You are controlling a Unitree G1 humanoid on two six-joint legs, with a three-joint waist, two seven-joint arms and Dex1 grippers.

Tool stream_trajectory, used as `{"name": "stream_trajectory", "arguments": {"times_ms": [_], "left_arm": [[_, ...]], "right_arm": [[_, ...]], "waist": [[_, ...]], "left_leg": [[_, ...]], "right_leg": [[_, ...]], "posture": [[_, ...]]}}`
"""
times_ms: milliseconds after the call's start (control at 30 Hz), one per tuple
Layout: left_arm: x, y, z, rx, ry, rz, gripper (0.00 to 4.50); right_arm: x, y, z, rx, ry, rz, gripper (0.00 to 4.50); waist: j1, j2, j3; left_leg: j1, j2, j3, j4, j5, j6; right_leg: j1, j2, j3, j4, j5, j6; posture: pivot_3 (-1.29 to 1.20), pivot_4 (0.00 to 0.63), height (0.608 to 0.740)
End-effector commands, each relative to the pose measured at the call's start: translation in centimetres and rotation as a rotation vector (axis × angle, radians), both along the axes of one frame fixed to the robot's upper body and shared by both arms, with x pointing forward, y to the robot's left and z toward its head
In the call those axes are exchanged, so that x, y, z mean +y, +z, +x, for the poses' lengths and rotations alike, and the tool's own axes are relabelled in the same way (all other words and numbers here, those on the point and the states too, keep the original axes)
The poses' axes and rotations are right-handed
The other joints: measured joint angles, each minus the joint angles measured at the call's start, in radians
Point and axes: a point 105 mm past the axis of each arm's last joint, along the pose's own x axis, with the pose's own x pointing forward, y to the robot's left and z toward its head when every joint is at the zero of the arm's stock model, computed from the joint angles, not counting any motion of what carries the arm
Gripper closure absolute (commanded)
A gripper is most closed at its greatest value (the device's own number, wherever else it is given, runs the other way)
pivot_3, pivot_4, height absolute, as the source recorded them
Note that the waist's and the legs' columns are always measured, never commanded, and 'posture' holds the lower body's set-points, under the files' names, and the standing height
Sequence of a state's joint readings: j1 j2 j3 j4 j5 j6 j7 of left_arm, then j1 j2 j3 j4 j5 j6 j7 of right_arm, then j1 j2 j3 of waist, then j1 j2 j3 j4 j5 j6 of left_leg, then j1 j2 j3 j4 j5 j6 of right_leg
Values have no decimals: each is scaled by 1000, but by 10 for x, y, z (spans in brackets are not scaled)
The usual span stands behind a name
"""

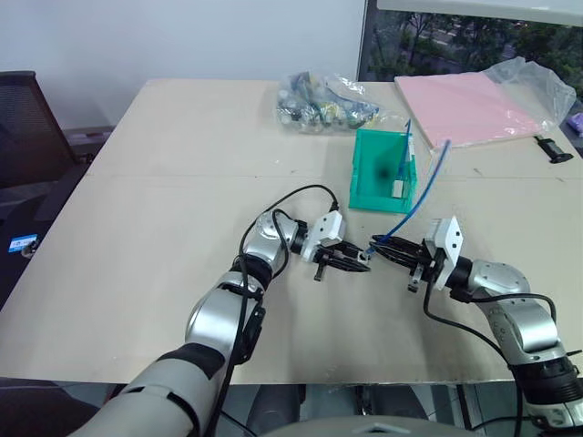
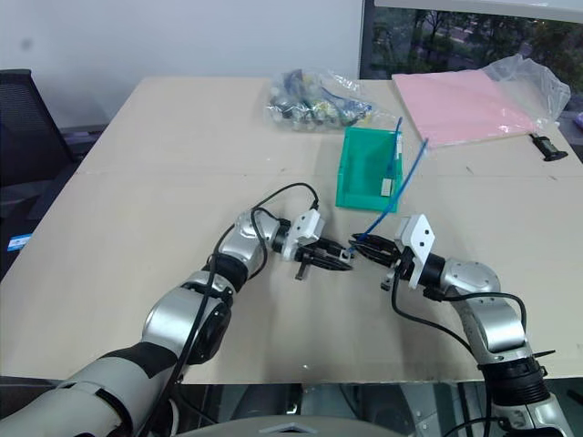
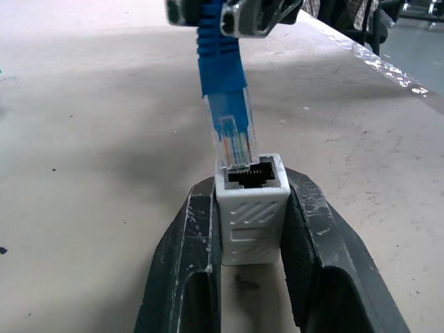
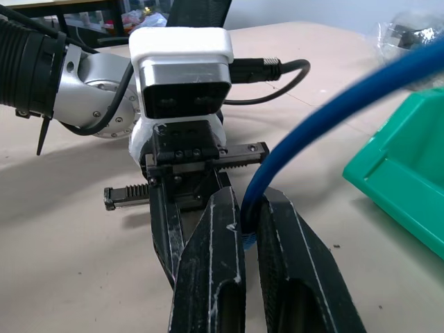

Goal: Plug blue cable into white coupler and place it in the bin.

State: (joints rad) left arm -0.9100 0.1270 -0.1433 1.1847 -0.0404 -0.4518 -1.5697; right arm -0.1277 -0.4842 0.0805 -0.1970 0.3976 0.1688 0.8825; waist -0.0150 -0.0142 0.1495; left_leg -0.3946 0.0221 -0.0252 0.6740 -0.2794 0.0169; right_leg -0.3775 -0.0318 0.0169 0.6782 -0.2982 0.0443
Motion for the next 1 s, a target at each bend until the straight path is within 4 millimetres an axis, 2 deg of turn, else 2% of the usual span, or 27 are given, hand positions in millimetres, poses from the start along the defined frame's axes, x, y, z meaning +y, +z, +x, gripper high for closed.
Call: {"name": "stream_trajectory", "arguments": {"times_ms": [33,233,367,800,1000], "left_arm": [[-2,6,-1,8,-5,-42,3939],[-3,8,-1,24,-5,-56,3939],[-2,7,-2,18,-11,-45,3939],[3,-3,-5,-4,-25,8,3939],[3,-3,-5,-6,-22,10,3939]], "right_arm": [[5,-20,-8,70,4,-26,4500],[15,-27,-17,72,45,-40,4500],[13,-26,-17,62,44,-52,4500],[10,29,-8,-26,57,24,4500],[1,37,-14,-10,90,-37,4500]], "waist": [[0,0,0],[-1,0,0],[-1,0,0],[0,0,0],[1,0,0]], "left_leg": [[0,0,0,0,0,0],[0,0,-1,0,0,0],[0,0,-2,0,0,0],[0,-1,-3,0,0,0],[0,-1,-3,0,0,0]], "right_leg": [[0,0,0,0,0,0],[0,1,1,0,0,0],[0,1,1,0,0,0],[0,1,1,0,0,0],[0,0,1,-1,0,0]], "posture": [[0,150,740],[0,150,740],[0,150,740],[0,150,740],[0,150,740]]}}
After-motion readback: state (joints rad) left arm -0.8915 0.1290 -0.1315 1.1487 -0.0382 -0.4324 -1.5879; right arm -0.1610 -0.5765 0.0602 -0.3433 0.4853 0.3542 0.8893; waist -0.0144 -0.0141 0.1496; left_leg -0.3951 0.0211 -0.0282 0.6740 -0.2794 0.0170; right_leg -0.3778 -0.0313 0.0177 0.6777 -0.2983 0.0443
